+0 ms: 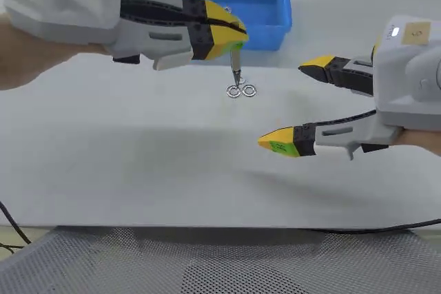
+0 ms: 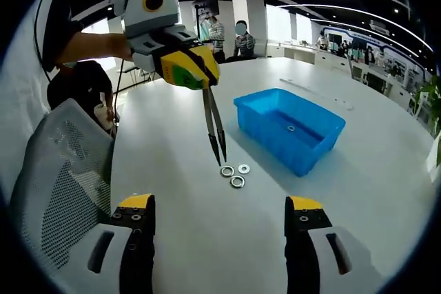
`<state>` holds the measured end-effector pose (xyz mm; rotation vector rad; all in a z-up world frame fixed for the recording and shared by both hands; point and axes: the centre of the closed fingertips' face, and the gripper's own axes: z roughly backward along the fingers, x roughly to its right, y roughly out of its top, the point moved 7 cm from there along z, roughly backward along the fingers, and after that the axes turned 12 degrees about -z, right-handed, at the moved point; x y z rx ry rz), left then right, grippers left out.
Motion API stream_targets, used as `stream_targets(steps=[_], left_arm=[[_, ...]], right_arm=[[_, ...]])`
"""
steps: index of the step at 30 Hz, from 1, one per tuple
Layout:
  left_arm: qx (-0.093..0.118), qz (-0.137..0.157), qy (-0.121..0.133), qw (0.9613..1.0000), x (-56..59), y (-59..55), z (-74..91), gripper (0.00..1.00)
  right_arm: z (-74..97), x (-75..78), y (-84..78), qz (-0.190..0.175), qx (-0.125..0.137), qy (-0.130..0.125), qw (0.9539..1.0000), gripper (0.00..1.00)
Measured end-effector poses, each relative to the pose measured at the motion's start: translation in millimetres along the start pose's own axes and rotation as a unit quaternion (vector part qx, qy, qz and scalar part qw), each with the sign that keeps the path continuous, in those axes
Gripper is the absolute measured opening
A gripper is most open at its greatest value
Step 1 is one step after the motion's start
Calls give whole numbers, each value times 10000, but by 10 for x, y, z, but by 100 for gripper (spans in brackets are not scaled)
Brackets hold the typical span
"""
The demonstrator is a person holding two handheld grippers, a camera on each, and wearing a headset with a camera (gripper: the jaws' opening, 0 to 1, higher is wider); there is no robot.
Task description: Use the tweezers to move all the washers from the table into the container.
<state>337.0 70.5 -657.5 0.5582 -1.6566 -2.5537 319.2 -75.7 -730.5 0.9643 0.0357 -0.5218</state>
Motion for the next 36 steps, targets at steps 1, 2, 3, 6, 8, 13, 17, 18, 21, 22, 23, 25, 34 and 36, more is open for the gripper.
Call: stream_targets(steps=[1, 2, 3, 6, 8, 13, 17, 18, 21, 22, 23, 25, 34, 36], left_arm=[[-17, 4, 4, 10000, 3, -19, -5, 5], [-17, 29, 2, 10000, 7, -28, -4, 5], [-19, 34, 13, 10000, 9, -30, -2, 5], [3, 19, 40, 10000, 7, -37, 1, 5], [-38, 49, 41, 10000, 4, -74, 3, 5], [-59, 50, 55, 10000, 23, -105, -8, 5], [-76, -14, 12, 10000, 52, -120, -44, 5], [-78, 1, -9, 10000, 53, -140, -39, 5], [-143, -48, -26, 9999, 63, -167, -52, 5], [-139, -45, -21, 9999, 66, -185, -42, 5], [-128, -66, 6, 9999, 64, -182, -41, 5], [-105, -95, -7, 9999, 94, -135, -68, 5], [-44, 7, -81, 10000, 149, -73, -109, 5], [-37, 16, -95, 9999, 144, -79, -106, 5]], right_arm=[[-2, 1, -2, -1, -5, 5, 10000, 77], [-5, -1, -6, 0, -13, 9, 10000, 77], [-7, 6, -4, 2, -6, 13, 10000, 77], [-19, 21, 11, -25, 36, 32, 10000, 77], [-27, 36, 23, -11, 32, 41, 10000, 77], [-18, 55, 58, -1, 89, 69, 9999, 77], [-8, 65, 31, 24, 24, 67, 10000, 77], [-5, 63, 26, 23, 13, 74, 10000, 77], [0, 58, 4, 23, -33, 85, 10000, 76], [1, 57, 0, 24, -42, 86, 10000, 76], [1, 55, -2, 22, -45, 89, 9999, 76], [2, 45, -5, 14, -55, 106, 9999, 76], [-101, -21, 93, 58, 31, 307, 9995, 73], [-175, -49, 129, 242, -79, 511, 9984, 63]])
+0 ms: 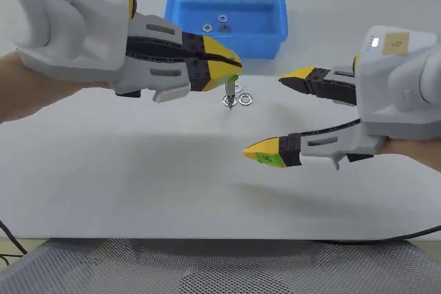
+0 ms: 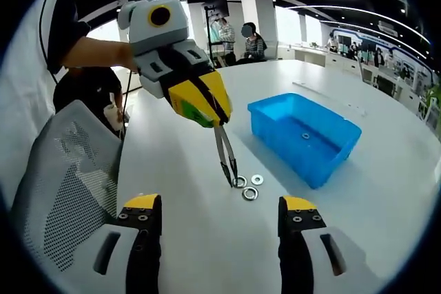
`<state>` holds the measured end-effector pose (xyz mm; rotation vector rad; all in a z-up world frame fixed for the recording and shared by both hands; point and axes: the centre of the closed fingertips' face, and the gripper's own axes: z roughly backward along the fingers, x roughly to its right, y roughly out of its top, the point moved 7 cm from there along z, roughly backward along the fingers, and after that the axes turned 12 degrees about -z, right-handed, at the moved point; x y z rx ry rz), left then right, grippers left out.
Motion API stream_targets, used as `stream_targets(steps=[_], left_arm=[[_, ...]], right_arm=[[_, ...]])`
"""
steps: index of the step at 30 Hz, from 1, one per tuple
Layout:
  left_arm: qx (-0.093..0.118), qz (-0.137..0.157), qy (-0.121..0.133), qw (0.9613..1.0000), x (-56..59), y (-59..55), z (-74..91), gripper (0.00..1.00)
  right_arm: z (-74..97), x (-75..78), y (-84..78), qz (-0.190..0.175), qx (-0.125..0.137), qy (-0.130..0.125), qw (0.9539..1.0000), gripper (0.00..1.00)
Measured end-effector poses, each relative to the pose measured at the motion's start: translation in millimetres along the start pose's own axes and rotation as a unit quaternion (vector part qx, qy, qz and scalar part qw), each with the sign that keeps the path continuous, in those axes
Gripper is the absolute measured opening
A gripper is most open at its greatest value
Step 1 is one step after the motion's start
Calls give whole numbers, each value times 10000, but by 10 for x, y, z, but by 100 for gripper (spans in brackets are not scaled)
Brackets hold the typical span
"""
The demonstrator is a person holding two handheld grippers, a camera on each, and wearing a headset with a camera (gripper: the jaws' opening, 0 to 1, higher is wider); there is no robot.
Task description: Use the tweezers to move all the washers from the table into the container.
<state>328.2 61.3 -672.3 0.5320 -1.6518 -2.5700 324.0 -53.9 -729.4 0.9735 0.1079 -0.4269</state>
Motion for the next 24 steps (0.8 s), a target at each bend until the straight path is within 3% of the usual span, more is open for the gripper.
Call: stream_targets(steps=[2, 11, 14, 24], left_arm=[[6, 24, -10, 10000, -9, -14, 4, 5], [33, 38, -61, 10000, -3, -24, 10, 5], [40, 52, -58, 10000, -10, -35, 21, 5], [4, 37, -91, 10000, -30, -49, 32, 5]], right_arm=[[-60, 0, 31, 82, -75, 54, 9999, 53], [-305, 69, 164, 489, -165, 289, 9982, 44], [-325, 110, 176, 856, -262, 276, 9956, 36], [-364, 145, 268, 1041, -225, 611, 9924, 23]])
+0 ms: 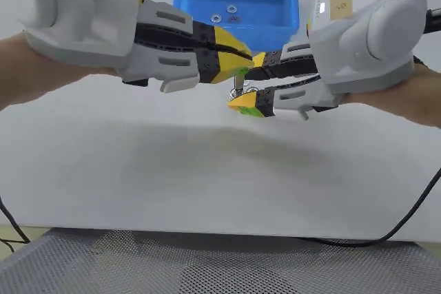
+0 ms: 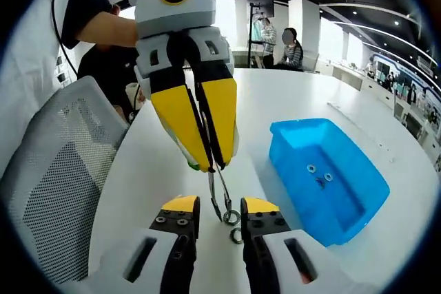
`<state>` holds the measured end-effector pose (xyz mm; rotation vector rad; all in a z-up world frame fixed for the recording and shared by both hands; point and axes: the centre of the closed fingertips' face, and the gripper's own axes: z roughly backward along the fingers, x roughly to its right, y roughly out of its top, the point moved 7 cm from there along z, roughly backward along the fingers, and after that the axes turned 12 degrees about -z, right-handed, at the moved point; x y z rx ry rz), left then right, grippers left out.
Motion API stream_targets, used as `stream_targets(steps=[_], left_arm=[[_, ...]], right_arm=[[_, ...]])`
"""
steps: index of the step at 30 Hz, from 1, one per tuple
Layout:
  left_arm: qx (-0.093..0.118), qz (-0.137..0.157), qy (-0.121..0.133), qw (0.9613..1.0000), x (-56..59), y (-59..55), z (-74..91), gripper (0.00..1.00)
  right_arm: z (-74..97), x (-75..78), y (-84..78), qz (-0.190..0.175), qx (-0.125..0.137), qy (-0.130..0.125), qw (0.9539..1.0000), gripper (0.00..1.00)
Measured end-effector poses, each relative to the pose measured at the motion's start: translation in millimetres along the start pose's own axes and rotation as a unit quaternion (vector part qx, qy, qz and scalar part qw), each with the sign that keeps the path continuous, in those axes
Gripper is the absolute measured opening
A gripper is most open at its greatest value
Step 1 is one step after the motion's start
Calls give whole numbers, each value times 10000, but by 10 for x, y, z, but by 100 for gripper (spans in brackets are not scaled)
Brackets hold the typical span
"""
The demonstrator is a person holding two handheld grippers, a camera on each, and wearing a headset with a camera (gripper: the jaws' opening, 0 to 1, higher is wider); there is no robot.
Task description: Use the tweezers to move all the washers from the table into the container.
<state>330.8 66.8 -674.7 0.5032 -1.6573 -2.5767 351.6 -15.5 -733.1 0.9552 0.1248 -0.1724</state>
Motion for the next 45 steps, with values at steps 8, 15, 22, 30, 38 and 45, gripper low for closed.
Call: stream_targets(steps=[8, 15, 22, 30, 38, 45], left_arm=[[-46, -30, 8, 10000, -46, -7, -11, 5], [-72, -15, 29, 10000, -73, -20, -25, 5], [-291, 15, 44, 9996, -83, -86, -44, 7], [-197, 126, 106, 9997, -99, -65, -37, 7], [-146, 248, 139, 9995, -112, -70, 11, 12], [-203, 286, 198, 9992, -77, -38, 93, 14]], right_arm=[[12, 16, 60, 321, -147, 119, 9993, 12], [11, 24, 61, 339, -215, 142, 9991, 11], [-5, 29, 62, 292, -182, 126, 9993, 10], [-8, 28, 57, 271, -146, 94, 9995, 10], [-12, 19, 58, 267, -142, 72, 9995, 10], [2, 19, 56, 234, -142, 43, 9996, 10]])
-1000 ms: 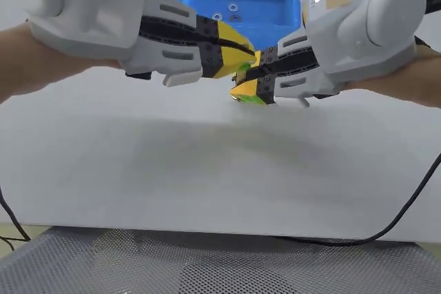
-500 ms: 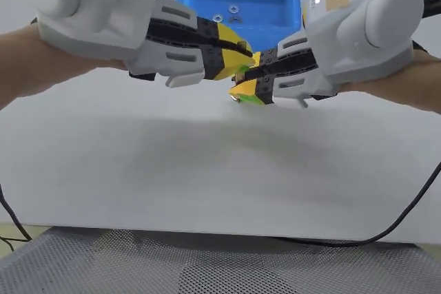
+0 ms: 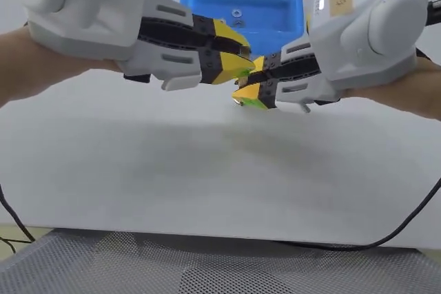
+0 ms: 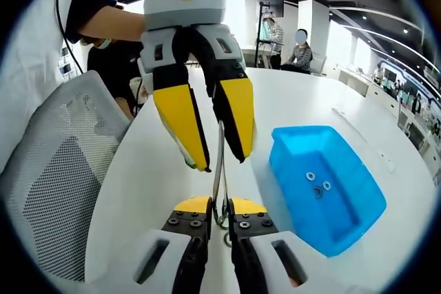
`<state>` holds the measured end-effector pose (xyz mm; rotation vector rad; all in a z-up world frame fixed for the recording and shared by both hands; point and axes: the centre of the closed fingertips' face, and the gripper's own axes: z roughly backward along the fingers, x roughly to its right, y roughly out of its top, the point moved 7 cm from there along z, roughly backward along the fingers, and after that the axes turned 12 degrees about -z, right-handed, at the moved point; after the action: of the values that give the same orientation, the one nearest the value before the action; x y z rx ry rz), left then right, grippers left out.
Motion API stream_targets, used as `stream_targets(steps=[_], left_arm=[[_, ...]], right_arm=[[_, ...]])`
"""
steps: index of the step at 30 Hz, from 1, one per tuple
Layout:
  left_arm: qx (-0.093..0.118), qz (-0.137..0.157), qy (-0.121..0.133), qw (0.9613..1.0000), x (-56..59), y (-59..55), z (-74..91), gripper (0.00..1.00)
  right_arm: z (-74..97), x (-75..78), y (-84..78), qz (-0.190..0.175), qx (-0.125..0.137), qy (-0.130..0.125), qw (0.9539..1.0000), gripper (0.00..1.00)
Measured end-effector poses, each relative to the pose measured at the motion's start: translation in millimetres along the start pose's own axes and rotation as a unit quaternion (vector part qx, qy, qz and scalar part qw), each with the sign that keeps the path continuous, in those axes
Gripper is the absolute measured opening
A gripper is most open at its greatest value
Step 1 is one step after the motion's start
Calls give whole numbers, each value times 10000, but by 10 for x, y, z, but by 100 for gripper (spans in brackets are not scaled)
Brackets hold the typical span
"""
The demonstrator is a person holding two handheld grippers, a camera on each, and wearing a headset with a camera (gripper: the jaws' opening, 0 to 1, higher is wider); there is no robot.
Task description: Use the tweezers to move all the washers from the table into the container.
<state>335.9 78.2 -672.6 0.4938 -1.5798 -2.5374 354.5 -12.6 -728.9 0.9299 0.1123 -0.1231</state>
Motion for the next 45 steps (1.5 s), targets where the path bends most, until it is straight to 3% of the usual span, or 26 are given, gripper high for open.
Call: stream_targets(steps=[8, 18, 21, 24, 26, 27, 29, 36, 45], left_arm=[[-208, 338, 171, 9991, 4, -69, 155, 26], [-320, 544, 361, 9974, 66, -178, 318, 26], [-341, 634, 371, 9967, 71, -211, 283, 26], [-293, 827, 386, 9954, 69, -299, 143, 26], [-469, 846, 293, 9949, 84, -384, 34, 26], [-349, 711, 264, 9965, 89, -341, 1, 24], [141, 1031, 258, 9942, 78, -233, -36, 24], [104, 670, 183, 9975, 64, -163, 42, 9], [52, 550, 75, 9984, 112, -127, 58, 9]], right_arm=[[27, 10, -5, -25, 10, -31, 10000, 10], [36, 10, 14, -38, 37, -37, 10000, 10], [19, 10, -7, -20, -5, -31, 10000, 10], [4, 10, -25, -72, 92, -15, 9999, 10], [0, 8, -28, -91, 118, -1, 9999, 10], [1, 6, -27, -105, 118, 2, 9999, 10], [3, 0, -27, -85, 121, 6, 9999, 10], [-4, -14, -17, -43, 160, 32, 9999, 10], [-33, -71, 4, 14, 147, 85, 9999, 10]])
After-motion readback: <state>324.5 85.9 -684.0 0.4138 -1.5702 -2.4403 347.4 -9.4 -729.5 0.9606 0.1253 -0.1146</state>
